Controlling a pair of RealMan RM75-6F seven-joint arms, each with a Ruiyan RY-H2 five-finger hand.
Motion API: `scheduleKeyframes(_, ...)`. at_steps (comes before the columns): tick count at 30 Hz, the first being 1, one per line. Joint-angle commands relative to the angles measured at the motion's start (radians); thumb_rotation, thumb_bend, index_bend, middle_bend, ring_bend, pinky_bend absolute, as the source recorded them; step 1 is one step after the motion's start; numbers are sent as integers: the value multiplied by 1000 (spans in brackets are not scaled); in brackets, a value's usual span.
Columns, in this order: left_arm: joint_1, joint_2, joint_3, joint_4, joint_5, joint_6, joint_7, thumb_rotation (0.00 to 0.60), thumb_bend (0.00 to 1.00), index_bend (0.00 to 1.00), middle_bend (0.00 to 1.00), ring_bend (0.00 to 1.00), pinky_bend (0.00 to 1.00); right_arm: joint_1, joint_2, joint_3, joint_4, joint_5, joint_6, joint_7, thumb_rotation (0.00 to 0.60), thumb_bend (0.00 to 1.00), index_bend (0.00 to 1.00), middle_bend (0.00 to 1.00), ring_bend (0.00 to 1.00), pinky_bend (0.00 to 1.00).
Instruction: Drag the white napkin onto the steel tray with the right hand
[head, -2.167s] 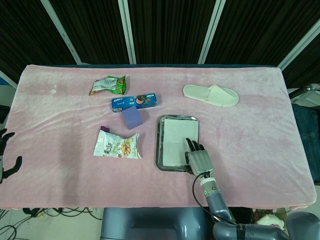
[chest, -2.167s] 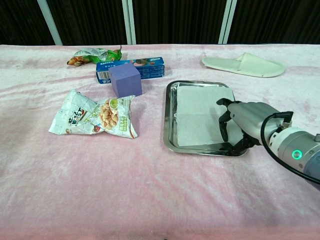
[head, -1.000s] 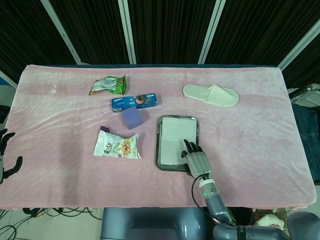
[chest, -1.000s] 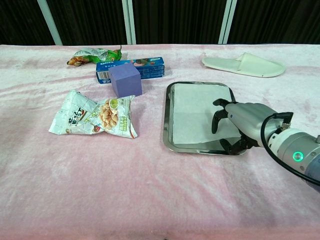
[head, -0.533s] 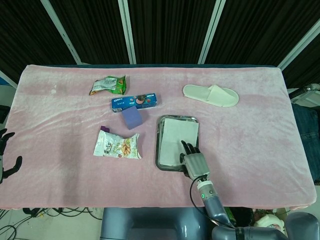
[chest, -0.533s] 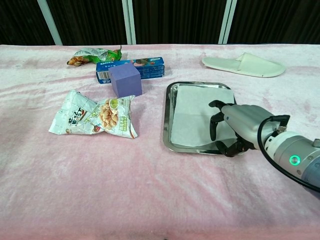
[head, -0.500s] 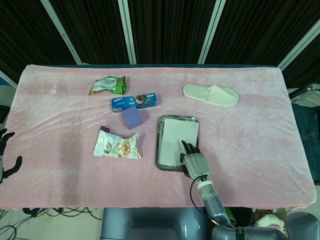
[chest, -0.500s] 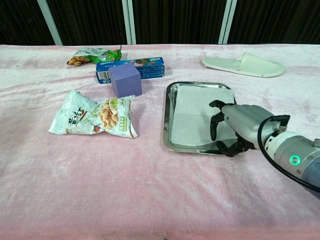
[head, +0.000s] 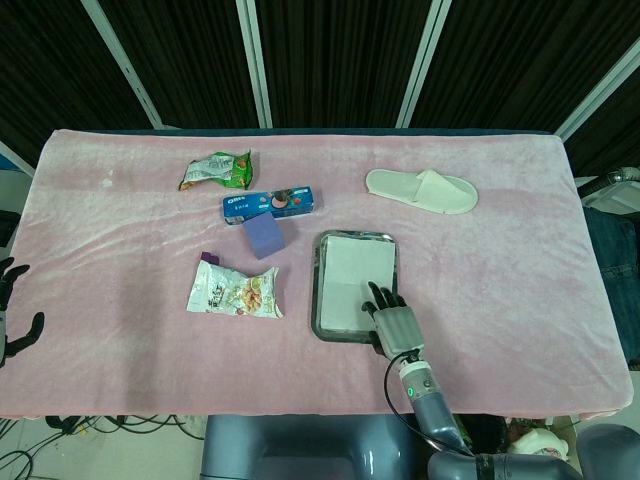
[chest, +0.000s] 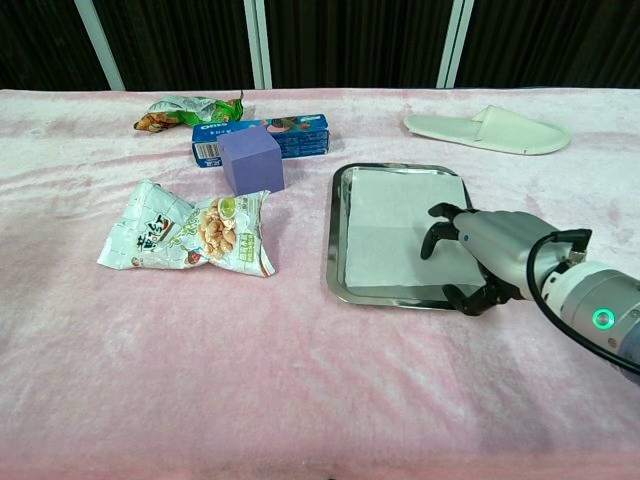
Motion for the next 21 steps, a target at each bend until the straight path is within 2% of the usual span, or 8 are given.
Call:
scheduleKeyframes(1, 0, 0, 0, 0, -1, 0, 0, 600, 373, 179, 80, 2, 7, -1, 12, -1, -18, 5, -1, 1, 600, 395, 253, 18, 83, 186)
scheduleKeyframes(13, 0, -2, 1, -1, 1, 1, 5, 600, 373, 179, 80, 1, 7, -20, 103, 1, -124, -51, 28, 56, 600, 391, 220, 18, 83, 186)
scheduleKeyframes(16, 0, -3, 2, -3, 4, 2, 5, 600, 373, 179, 80, 1, 6, -9, 134, 7, -109, -94, -7, 103, 600, 391, 220, 19, 83, 186)
scheduleKeyframes(21, 2, -2, 1, -4, 1, 4, 2, 600, 373, 179, 80, 1, 6, 30, 169, 39, -23, -147, -108, 227, 600, 356, 220, 36, 93, 186)
